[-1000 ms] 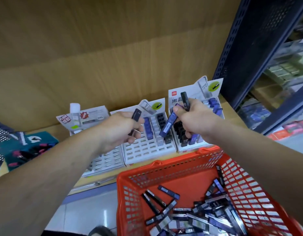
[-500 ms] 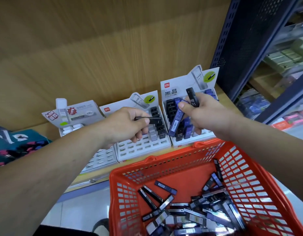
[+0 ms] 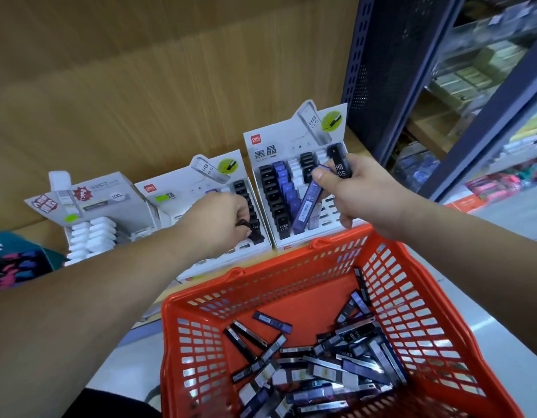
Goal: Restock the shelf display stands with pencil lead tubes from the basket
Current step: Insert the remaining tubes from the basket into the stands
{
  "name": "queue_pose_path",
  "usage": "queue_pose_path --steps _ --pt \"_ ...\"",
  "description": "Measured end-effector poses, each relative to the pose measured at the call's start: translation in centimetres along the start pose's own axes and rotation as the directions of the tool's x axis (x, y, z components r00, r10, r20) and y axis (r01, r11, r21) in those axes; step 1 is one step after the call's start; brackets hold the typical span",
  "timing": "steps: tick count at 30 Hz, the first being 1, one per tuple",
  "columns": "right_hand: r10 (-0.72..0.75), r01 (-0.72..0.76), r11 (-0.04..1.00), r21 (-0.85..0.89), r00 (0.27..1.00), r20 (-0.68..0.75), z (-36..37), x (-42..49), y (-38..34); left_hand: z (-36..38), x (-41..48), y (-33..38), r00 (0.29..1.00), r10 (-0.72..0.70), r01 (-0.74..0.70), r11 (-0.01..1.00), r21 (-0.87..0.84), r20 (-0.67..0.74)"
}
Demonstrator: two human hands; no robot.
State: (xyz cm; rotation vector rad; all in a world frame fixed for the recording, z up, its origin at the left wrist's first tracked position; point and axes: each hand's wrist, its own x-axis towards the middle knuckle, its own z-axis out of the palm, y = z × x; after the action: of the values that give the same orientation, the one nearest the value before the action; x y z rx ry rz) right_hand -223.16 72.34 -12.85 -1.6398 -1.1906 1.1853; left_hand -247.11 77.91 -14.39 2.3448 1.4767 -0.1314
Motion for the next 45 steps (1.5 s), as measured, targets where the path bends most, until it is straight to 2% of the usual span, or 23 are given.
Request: queue_pose_path --steps 7,9,13,17,19,20,22,24,26,29,31,33,36,42,45 --pt "0.013 -0.013 0.998 0.055 1.000 -0.005 -0.9 0.2 -0.1 0.1 0.3 0.5 0.999 -0.019 0.020 1.000 0.019 -0.043" --pt "0.037 -0.038 0.993 0.110 0.999 0.012 -0.9 0.0 -0.2 0.5 0.3 0.8 0.999 -0.013 0.012 1.000 -0.019 -0.053" --pt "0.098 -0.105 0.978 0.182 0.994 0.043 -1.0 -0.2 -0.5 1.3 0.2 1.3 0.997 0.011 -0.009 1.000 0.028 -0.081" --pt "0.131 -0.143 0.962 0.233 0.989 0.067 -1.3 -0.1 -0.7 1.1 0.0 1.6 0.999 0.018 -0.016 0.999 0.038 -0.047" --pt "0.145 -0.159 0.953 0.257 0.987 0.072 -1.5 0.0 -0.6 0.4 -0.1 2.0 0.993 0.042 -0.035 0.997 0.069 -0.107" --pt "0.153 -0.168 0.949 0.267 0.985 0.074 -1.5 0.1 -0.6 0.2 -0.1 2.4 0.984 0.065 -0.063 0.998 0.016 -0.166" --pt "0.164 -0.181 0.944 0.277 0.983 0.086 -1.5 0.1 -0.7 -0.3 -0.4 3.8 0.961 0.094 -0.153 0.964 -0.216 -0.260" --pt "0.151 -0.177 0.949 0.262 0.982 0.117 -1.3 0.0 -0.9 -0.6 -1.0 5.6 0.951 0.106 -0.213 0.906 -0.365 -0.291" --pt "0.119 -0.155 0.964 0.216 0.978 0.170 -1.1 -0.2 -1.2 -0.4 -1.2 6.6 0.949 0.133 -0.233 0.907 -0.350 -0.286" --pt "0.111 -0.149 0.976 0.157 0.967 0.228 -1.4 -0.2 -1.6 -0.4 -0.7 6.5 0.957 0.099 -0.192 0.921 -0.338 -0.274" --pt "0.183 -0.216 0.961 0.172 0.964 0.192 -2.5 0.5 -1.4 -0.4 -0.2 5.6 0.970 0.036 -0.139 0.891 -0.431 -0.239" --pt "0.256 -0.293 0.919 0.262 0.952 0.168 -4.0 1.2 -0.6 -0.8 -0.1 5.2 0.991 -0.003 -0.071 0.840 -0.539 -0.135" --pt "0.263 -0.310 0.897 0.314 0.947 0.185 -5.3 1.5 0.8 -1.6 -0.2 5.7 0.999 -0.042 0.020 0.726 -0.688 -0.014" --pt "0.209 -0.227 0.927 0.298 0.974 0.092 -5.5 1.9 1.7 -2.3 0.8 8.1 0.995 -0.097 0.039 0.563 -0.826 -0.019" --pt "0.192 -0.191 0.931 0.311 0.981 0.028 -5.5 2.4 2.2 -2.5 2.9 9.3 0.987 -0.124 -0.011 0.599 -0.801 -0.106"
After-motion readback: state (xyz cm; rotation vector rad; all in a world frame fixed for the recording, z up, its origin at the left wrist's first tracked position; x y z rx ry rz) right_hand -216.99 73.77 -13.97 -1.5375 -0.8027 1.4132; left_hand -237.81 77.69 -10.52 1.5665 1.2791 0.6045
